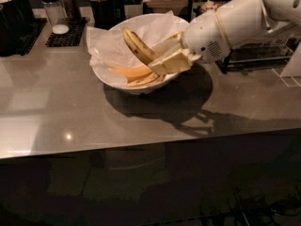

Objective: Pick banana from white bowl

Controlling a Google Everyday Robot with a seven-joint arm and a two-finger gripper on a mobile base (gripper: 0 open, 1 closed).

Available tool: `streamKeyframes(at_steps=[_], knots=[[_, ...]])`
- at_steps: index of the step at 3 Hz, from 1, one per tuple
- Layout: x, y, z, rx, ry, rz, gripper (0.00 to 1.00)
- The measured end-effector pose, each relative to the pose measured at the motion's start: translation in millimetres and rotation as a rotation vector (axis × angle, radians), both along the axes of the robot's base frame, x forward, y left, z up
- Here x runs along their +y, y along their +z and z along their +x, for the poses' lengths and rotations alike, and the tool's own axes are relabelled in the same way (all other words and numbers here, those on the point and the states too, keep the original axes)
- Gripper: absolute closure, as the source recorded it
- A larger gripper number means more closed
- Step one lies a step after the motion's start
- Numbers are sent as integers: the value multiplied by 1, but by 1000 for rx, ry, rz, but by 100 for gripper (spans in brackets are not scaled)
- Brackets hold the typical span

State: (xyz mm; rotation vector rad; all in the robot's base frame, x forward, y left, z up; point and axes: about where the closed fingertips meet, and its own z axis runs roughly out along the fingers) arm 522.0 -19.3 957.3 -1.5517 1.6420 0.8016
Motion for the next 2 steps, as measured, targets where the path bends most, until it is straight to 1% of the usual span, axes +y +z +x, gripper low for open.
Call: streamKeyframes(at_steps=[1, 2], knots=[[-8, 3, -15, 4, -47, -16, 100], [-9, 3, -15, 4, -48, -17, 100]])
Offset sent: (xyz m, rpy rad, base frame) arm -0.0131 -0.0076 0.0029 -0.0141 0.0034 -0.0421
